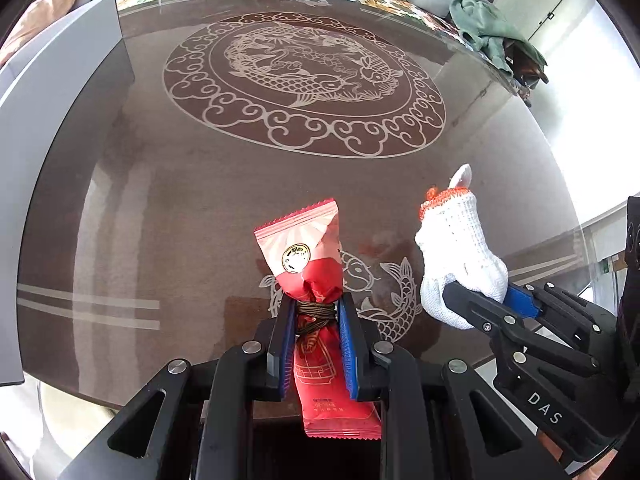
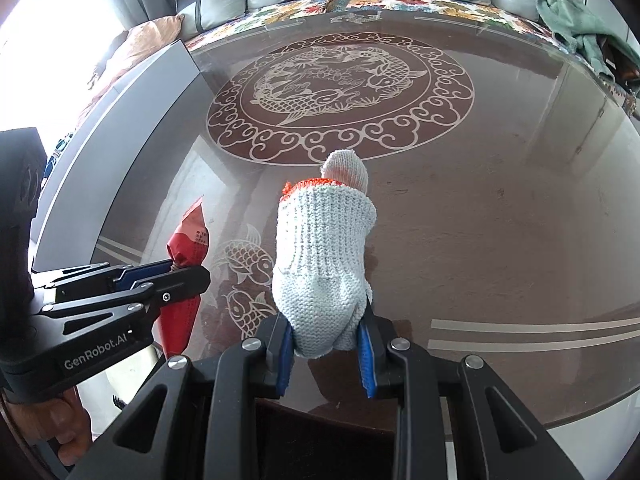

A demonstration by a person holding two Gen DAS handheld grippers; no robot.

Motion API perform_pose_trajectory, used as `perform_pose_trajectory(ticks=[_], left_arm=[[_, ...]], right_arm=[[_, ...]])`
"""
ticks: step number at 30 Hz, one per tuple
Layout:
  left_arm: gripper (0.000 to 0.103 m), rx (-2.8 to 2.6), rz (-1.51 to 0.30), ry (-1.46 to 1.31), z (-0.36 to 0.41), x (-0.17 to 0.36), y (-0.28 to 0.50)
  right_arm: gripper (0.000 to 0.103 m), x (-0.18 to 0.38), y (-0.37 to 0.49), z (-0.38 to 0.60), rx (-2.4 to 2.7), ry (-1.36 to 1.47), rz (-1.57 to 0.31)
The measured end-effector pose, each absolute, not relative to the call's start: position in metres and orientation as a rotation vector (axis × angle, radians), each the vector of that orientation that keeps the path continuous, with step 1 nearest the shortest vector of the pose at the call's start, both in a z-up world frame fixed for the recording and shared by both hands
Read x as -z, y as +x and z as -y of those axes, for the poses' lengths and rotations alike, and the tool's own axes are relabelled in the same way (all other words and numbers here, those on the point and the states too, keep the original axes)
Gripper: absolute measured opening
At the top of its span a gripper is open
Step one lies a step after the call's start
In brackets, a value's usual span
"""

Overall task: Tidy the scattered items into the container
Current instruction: 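Carry the red packet with the left tool and glove with the right tool to the tray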

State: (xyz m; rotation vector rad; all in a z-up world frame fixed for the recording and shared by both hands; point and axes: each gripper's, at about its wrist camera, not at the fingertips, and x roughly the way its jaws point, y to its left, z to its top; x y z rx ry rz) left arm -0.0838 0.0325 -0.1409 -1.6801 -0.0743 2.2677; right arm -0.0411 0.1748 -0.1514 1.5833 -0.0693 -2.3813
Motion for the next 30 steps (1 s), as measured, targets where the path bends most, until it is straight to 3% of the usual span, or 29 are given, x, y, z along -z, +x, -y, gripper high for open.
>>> perform_pose_trajectory(ticks=[30], left_arm=[[0.020,-2.336,0.085,-1.651,-0.008,0.136,-0.071]], right_arm=[[0.027,0.152,-0.040,-0.144,2.345,1.623,-0.025]])
